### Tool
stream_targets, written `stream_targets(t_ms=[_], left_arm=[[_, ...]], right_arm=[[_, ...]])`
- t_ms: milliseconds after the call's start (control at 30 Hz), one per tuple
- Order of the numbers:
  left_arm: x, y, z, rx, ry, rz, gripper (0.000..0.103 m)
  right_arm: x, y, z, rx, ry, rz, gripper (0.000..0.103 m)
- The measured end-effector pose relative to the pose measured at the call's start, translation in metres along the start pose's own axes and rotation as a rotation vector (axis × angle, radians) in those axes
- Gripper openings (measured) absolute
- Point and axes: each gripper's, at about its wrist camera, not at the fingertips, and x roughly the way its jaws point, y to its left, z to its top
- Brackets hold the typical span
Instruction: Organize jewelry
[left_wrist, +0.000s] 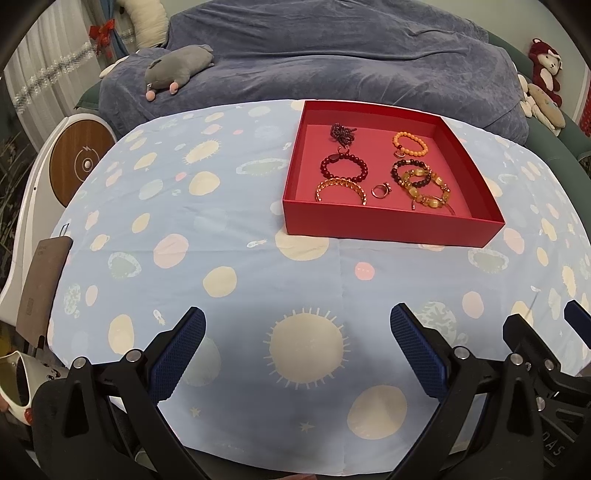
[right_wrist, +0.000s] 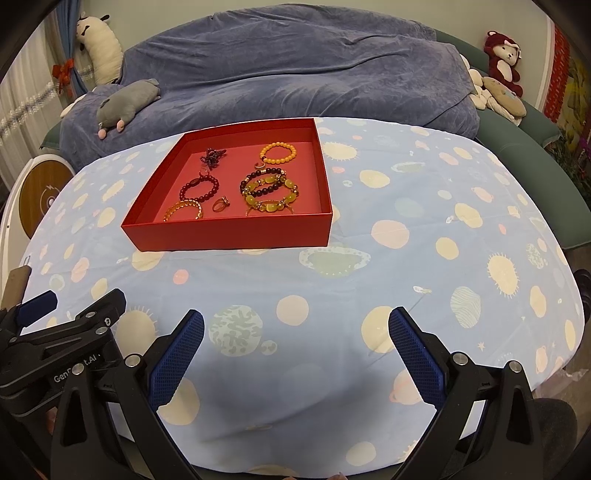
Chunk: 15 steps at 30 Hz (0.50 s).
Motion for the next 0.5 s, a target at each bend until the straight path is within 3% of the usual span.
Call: stream_targets(t_ms=[500], left_arm=[[-0.0026,0.0007,-0.0002,0.005,-0.024,0.017,0.096]], right_arm=[[-0.0002,0.0009,-0.0001,-0.002,0.0,-0.001,0.096]])
